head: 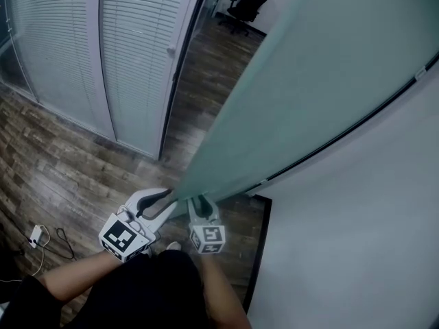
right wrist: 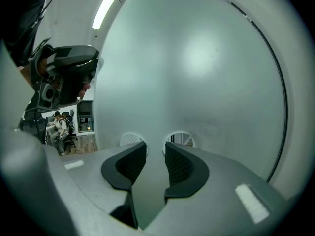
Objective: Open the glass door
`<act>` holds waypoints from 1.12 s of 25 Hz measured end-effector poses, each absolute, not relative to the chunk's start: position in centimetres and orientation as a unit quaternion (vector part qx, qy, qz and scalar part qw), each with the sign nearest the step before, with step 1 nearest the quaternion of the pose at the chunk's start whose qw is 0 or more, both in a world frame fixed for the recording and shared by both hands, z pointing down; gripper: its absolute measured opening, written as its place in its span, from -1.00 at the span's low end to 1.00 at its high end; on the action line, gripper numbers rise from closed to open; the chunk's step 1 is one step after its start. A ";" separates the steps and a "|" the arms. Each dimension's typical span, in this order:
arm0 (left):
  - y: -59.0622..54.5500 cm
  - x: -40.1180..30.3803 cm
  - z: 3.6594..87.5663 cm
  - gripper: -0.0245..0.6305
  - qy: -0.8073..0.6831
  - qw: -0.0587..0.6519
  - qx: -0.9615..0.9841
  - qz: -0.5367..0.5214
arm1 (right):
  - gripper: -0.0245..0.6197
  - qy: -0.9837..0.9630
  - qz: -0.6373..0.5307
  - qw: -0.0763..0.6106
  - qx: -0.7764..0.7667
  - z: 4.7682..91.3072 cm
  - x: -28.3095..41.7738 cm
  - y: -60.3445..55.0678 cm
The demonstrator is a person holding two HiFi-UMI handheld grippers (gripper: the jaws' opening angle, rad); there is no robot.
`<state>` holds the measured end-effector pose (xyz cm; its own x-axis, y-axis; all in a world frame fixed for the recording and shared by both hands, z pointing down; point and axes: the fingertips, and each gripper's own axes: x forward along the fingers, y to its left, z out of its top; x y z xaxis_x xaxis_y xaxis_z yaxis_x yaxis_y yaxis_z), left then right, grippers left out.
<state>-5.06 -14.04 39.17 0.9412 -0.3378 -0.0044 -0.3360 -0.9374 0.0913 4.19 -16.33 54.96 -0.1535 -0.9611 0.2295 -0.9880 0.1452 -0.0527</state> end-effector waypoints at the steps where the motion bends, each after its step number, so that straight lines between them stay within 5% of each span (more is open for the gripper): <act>1: -14.2 -4.9 39.2 -0.64 -0.169 0.048 0.984 -0.012 | -0.54 -0.752 0.096 0.070 0.648 55.0 4.1 -16.3; 18: -12.7 -3.7 39.5 -0.77 -0.138 0.055 0.989 -0.010 | -0.45 -0.746 0.084 0.113 0.651 55.3 3.5 -13.9; 28: -11.4 -3.6 39.7 -0.77 -0.129 0.059 0.990 0.000 | -0.47 -0.720 0.095 0.081 0.683 55.4 3.8 -9.8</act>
<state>-3.56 -11.42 39.70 0.9666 -0.2560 0.0160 -0.2561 -0.9596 0.1162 3.84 -9.81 55.43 -0.0540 -0.9676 0.2467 -0.9984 0.0490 -0.0265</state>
